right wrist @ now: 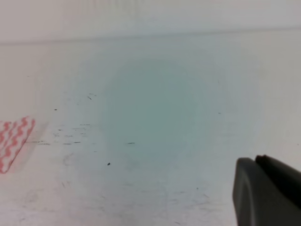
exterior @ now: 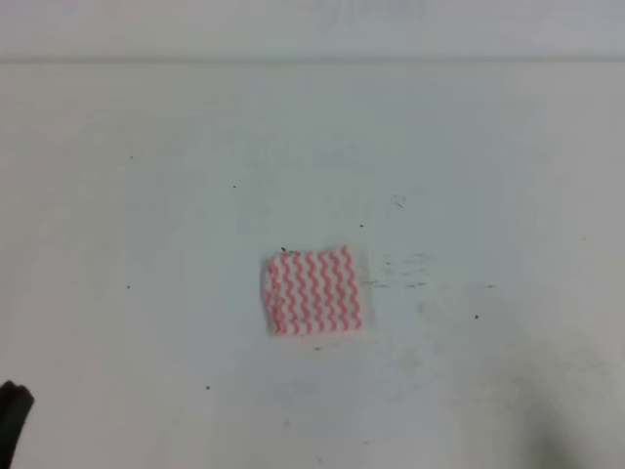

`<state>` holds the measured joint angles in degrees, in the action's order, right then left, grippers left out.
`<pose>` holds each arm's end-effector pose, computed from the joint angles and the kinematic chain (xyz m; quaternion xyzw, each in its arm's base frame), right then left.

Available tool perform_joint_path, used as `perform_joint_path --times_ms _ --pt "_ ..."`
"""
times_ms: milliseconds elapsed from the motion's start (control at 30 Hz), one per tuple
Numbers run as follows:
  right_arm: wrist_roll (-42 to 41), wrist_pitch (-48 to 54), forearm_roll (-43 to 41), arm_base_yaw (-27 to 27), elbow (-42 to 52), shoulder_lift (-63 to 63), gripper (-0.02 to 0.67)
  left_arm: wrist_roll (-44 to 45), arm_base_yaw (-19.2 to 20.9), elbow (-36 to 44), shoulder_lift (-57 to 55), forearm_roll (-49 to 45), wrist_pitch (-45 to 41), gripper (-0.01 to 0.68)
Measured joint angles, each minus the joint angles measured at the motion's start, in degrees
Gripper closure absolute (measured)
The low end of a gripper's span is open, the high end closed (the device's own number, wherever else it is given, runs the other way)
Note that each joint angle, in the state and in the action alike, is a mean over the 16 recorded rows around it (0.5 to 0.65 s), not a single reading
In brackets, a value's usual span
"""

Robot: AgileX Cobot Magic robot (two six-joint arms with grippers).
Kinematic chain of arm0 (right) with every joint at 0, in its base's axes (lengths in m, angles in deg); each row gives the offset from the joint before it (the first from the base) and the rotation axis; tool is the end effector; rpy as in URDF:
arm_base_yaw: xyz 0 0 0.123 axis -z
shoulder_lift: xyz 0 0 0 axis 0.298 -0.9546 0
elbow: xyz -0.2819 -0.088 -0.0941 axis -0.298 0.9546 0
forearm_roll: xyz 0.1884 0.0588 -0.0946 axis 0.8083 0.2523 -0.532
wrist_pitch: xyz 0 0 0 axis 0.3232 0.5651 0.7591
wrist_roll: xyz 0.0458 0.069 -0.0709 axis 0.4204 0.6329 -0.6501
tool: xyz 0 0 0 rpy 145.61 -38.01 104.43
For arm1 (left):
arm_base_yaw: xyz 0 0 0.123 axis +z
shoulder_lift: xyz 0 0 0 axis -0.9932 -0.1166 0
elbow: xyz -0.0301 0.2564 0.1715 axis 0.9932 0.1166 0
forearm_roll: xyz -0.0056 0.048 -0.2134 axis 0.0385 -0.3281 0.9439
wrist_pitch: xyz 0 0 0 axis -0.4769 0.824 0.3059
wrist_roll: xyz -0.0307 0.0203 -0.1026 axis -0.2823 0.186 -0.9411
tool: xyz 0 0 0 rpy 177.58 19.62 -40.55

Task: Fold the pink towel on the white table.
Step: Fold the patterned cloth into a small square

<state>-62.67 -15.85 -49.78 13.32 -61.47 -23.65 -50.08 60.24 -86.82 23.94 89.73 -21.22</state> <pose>0.0121 0.0083 0.1821 0.0004 0.7676 0.0893 0.6347 0.0169 -0.0110 0.1993 0.1539 0.7099 -0.1511 0.6705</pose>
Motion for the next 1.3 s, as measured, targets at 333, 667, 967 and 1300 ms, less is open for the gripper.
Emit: perform_joint_path --times_ms 333,667,967,1300 --pt "0.03 -0.27 0.07 0.01 0.29 0.21 0.651 -4.23 11.06 0.08 3.74 -6.17 -6.85 0.673" --pt "0.01 -0.15 0.23 0.0 0.07 0.05 0.651 -4.62 13.22 0.23 4.07 -8.23 -12.23 0.673" --pt "0.01 -0.15 0.37 0.0 0.07 0.03 0.651 -4.62 13.22 0.31 4.11 -8.48 -13.04 0.673" --pt "0.01 -0.17 0.46 0.0 0.1 0.01 0.651 -4.62 13.22 0.14 4.04 -8.45 -13.13 0.673"
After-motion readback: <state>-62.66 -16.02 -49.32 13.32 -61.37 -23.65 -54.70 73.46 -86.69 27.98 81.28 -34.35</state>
